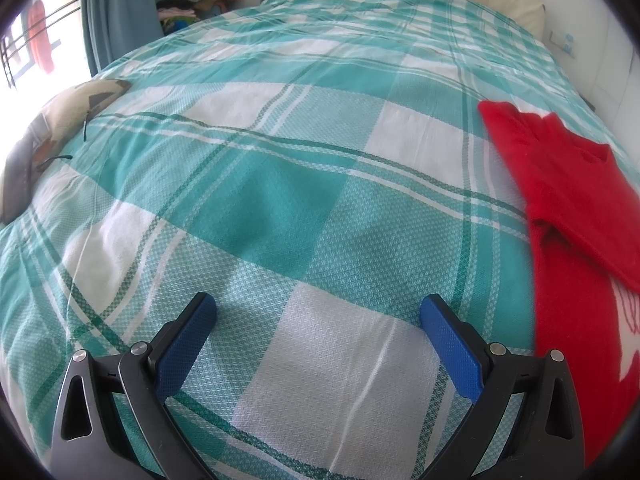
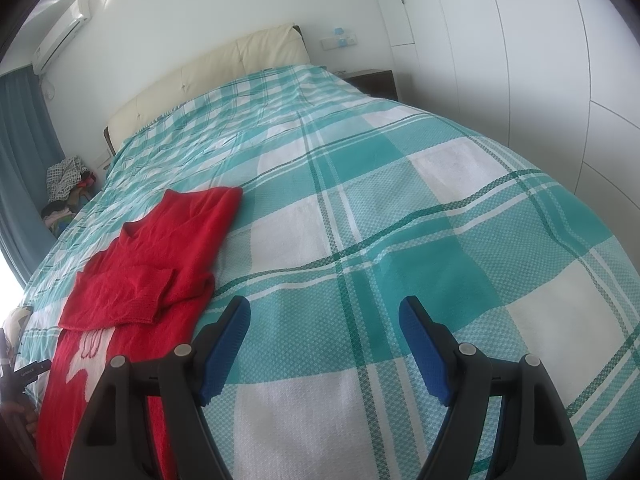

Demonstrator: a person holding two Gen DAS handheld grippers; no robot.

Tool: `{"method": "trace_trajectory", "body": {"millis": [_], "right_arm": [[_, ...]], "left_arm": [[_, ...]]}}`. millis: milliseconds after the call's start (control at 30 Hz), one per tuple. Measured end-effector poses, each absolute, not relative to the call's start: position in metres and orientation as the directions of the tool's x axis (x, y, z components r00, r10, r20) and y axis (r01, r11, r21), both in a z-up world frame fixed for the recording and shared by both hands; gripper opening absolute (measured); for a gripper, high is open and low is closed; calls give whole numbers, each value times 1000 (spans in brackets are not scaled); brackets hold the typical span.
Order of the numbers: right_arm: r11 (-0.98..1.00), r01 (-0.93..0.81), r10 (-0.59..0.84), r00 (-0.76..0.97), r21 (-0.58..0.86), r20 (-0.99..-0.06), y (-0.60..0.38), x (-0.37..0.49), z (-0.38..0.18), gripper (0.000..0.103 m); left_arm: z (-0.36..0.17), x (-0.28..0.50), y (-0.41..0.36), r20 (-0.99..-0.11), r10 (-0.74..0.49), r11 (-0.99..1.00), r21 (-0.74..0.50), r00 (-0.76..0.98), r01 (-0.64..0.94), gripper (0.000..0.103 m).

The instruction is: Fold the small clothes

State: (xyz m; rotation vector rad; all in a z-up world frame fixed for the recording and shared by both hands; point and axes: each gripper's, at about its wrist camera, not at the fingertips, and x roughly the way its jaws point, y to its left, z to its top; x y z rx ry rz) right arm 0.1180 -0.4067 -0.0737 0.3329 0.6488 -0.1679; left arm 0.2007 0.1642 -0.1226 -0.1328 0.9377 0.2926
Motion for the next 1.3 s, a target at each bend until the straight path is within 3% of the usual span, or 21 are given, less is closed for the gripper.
{"method": "trace_trajectory", "body": {"millis": [1300], "right_arm": [[935, 254, -53, 790, 248, -611, -407, 118, -72, 76]], "left_arm": [[-122, 201, 164, -811, 190, 952, 15, 554, -304, 102]]}}
